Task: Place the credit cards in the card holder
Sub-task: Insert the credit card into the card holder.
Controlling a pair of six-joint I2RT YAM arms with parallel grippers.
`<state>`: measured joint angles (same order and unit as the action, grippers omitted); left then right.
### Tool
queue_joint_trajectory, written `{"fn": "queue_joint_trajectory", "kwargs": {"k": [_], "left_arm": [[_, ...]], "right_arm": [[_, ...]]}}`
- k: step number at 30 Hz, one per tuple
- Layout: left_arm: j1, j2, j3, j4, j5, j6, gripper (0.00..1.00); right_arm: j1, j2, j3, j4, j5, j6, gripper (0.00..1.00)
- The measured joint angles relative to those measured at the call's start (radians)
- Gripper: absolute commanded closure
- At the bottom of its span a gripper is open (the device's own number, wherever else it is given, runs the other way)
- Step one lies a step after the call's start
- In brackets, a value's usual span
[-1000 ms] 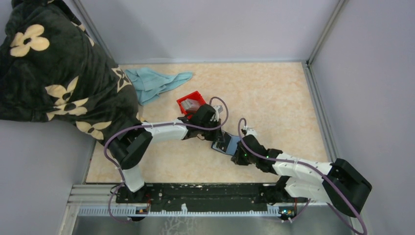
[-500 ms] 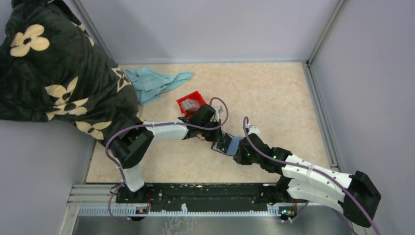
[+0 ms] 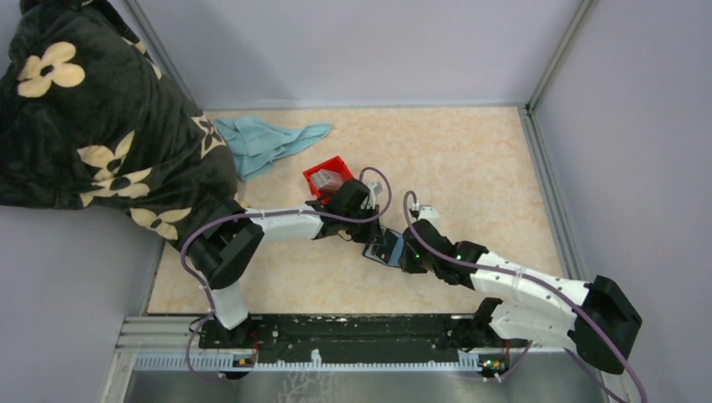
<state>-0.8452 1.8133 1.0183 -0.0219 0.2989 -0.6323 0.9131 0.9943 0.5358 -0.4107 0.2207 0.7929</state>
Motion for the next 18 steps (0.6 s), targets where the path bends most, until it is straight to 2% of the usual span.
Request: {"fn": "queue_joint_trajectory", "kwargs": {"k": [11, 18], "left_arm": [[0.000, 0.000, 0.000, -0.002, -0.008, 0.000, 1.00], [0.000, 0.000, 0.000, -0.002, -0.007, -0.003, 1.00]], "right_arm": [[-0.120, 0.063, 0.008, 0.026, 0.011, -0.046, 0.87], [-0.150, 0.109, -0.023, 0.077, -0.005, -0.053, 0.88]]}}
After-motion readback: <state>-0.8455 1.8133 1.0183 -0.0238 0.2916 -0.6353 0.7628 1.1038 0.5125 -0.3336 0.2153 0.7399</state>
